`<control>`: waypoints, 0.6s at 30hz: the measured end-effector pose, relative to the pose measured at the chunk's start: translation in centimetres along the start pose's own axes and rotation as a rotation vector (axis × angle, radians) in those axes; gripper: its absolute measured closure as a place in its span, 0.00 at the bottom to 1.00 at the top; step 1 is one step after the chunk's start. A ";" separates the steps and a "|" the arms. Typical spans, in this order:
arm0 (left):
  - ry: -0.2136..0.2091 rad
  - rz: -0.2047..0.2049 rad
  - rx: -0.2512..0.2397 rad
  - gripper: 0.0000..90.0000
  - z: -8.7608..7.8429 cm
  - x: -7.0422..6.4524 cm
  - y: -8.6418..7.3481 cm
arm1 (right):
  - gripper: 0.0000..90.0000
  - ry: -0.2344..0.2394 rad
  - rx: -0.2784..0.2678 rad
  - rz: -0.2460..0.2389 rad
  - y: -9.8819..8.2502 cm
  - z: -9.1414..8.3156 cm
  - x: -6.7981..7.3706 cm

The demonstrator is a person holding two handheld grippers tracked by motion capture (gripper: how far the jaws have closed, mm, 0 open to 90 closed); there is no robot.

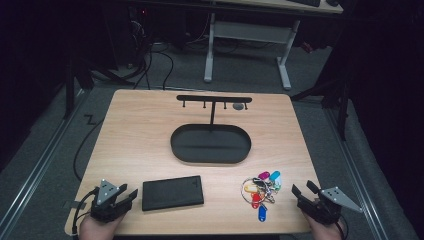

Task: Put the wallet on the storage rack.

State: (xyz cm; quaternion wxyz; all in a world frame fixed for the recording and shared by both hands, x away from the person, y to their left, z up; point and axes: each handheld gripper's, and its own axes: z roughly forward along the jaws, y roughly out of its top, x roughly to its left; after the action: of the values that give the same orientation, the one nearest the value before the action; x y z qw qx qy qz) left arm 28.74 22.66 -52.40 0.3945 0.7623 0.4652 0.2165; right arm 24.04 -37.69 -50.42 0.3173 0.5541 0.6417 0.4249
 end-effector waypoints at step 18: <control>-0.111 0.022 -0.019 1.00 -0.7 -0.7 0.3 | 0.41 0.019 0.002 -0.017 -0.2 0.3 0.9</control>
State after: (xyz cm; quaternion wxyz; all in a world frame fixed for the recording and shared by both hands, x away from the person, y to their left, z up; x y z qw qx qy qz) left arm 28.10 22.29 -51.74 0.4243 0.7745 0.4322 0.1827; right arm 24.08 -36.79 -50.66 0.3142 0.5449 0.6500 0.4265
